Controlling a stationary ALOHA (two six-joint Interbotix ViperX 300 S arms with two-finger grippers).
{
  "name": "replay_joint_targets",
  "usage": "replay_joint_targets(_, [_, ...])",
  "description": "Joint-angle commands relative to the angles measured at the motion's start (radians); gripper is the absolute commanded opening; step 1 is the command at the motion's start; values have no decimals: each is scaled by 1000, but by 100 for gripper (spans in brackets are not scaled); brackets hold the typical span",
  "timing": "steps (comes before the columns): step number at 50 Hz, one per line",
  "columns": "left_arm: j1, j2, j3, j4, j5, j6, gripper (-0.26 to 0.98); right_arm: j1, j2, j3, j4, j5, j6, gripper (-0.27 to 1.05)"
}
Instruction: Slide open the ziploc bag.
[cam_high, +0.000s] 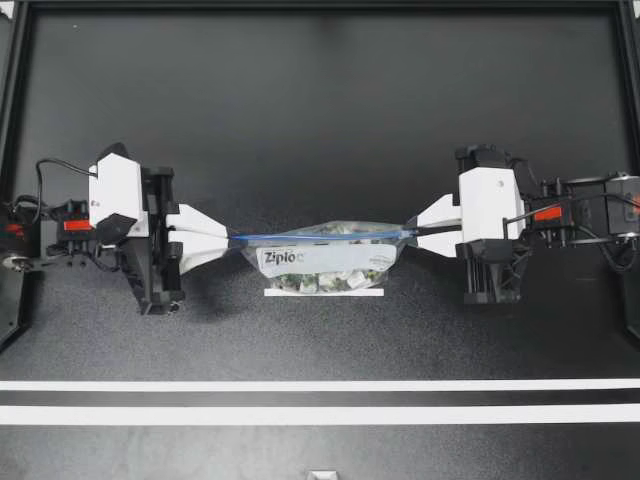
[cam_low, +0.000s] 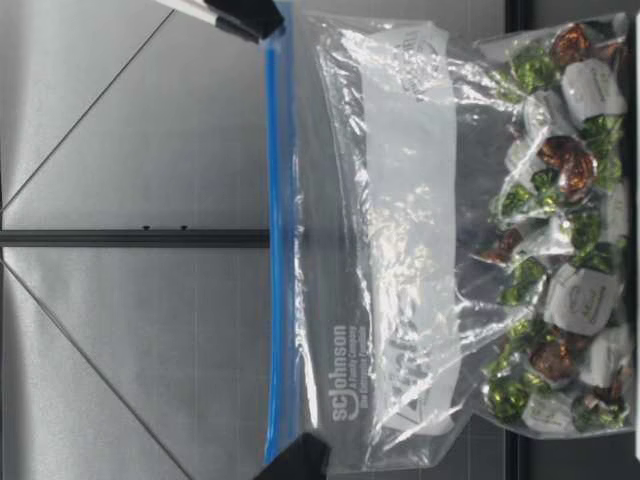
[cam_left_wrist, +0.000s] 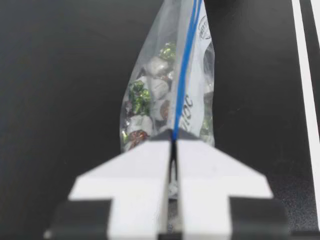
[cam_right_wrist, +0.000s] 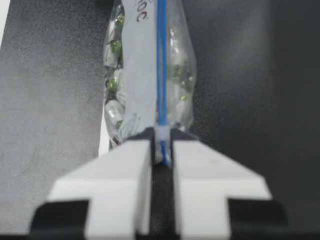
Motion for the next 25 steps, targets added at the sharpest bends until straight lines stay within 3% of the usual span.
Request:
replay_joint_targets(1, [5, -15, -6, -3, -3, 2, -14, -9, -20, -2, 6, -6, 2, -8])
replay_joint_targets(14, [5, -15, -12, 0, -3, 2, -12, -9, -23, -2, 6, -14, -2, -7])
replay_joint_targets(18, [6, -15, -11, 3, -3, 3, -7, -9, -23, -2, 5, -15, -2, -4])
replay_joint_targets(25, [5, -17, -14, 6, -3, 2, 15, -9, -23, 0, 6, -14, -2, 5])
